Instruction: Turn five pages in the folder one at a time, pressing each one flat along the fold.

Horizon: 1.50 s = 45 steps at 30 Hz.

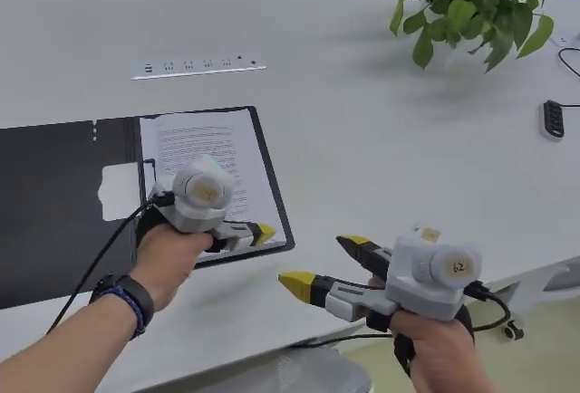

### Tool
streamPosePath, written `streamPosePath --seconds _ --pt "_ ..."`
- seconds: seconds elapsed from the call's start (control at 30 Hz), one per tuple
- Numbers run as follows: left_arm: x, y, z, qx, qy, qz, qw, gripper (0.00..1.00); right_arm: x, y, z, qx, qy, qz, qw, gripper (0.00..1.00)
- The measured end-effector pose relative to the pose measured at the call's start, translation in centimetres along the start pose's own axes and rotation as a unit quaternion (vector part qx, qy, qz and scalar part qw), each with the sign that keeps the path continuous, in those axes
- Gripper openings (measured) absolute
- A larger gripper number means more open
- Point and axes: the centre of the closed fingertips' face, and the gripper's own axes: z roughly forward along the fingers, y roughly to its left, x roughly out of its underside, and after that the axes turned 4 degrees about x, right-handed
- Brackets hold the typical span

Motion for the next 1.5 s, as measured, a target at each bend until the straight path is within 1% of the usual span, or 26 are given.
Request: streamPosePath --seconds 0.03,0.07,0.13,0.27,0.3,0.37,0.4,0.43,0.53,0.67,0.73,0.87,0.9,0.97,1.07,1.23,1.3,1.4,1.5 --pt "0.2 0.2 0.2 -0.006 0.001 -0.006 1.0000 0.75 0.1 -0.1 0.0 0.000 0.001 0.002 1.0000 0.73" --pt "0.2 0.1 0.4 -0.009 0.002 -0.010 0.9999 0.75 0.1 -0.2 0.0 0.001 0.001 0.003 1.0000 0.73" --pt "0.2 -0.1 0.8 -0.013 0.003 -0.005 0.9999 0.76 0.2 -0.4 0.0 0.001 0.002 0.005 1.0000 0.73" --pt "1.2 -0.5 1.6 -0.014 0.015 -0.008 0.9998 0.76 0.2 -0.8 -0.1 0.004 0.002 0.011 0.9999 0.73" --pt "1.4 -0.4 1.7 -0.020 0.019 -0.005 0.9996 0.75 0.2 -0.9 -0.1 0.004 0.001 0.013 0.9999 0.73" --pt "1.4 -0.4 1.7 -0.024 0.018 -0.001 0.9995 0.72 0.2 -1.0 -0.1 0.005 0.000 0.016 0.9999 0.73" --pt "1.5 -0.3 2.0 -0.025 0.019 0.002 0.9995 0.71 0.2 -1.1 -0.1 0.005 -0.001 0.018 0.9998 0.73" --pt "1.8 -0.2 2.3 -0.027 0.024 0.009 0.9993 0.71 0.2 -1.1 -0.1 0.005 0.000 0.019 0.9998 0.73" --pt "2.2 -0.2 2.5 -0.030 0.030 0.014 0.9990 0.71 0.3 -1.1 0.2 0.003 0.004 0.018 0.9998 0.73" --pt "2.3 -0.3 2.5 -0.034 0.033 0.021 0.9987 0.72 0.1 -1.0 0.7 -0.002 0.004 0.017 0.9998 0.73" --pt "2.6 -0.1 2.5 -0.036 0.037 0.034 0.9981 0.70 0.1 -1.0 1.2 -0.005 0.006 0.016 0.9998 0.73" --pt "2.6 0.1 2.3 -0.031 0.034 0.030 0.9985 0.67 -0.2 -1.1 2.6 -0.015 0.008 0.012 0.9998 0.72" --pt "2.7 -0.1 2.4 -0.021 0.032 0.022 0.9990 0.64 -0.3 -1.1 3.0 -0.017 0.007 0.012 0.9997 0.72" --pt "2.7 0.2 2.1 -0.024 0.030 0.027 0.9989 0.59 -0.5 -1.1 3.8 -0.024 0.006 0.013 0.9996 0.71" --pt "2.6 0.3 2.1 -0.021 0.030 0.025 0.9990 0.55 -0.3 -1.3 5.6 -0.035 0.013 0.012 0.9992 0.70" --pt "2.7 0.8 1.7 -0.018 0.020 0.004 0.9996 0.48 -0.6 -1.9 7.6 -0.048 0.019 0.012 0.9986 0.70" --pt "2.8 0.7 1.6 -0.017 0.016 0.000 0.9997 0.47 -0.9 -2.3 8.4 -0.051 0.016 0.015 0.9984 0.69" --pt "2.8 0.6 1.6 -0.017 0.013 -0.007 0.9998 0.46 -1.1 -2.8 9.6 -0.057 0.014 0.030 0.9979 0.68" --pt "2.9 0.6 1.4 -0.016 0.011 -0.010 0.9998 0.46 -1.5 -3.0 10.7 -0.064 0.007 0.053 0.9965 0.67"
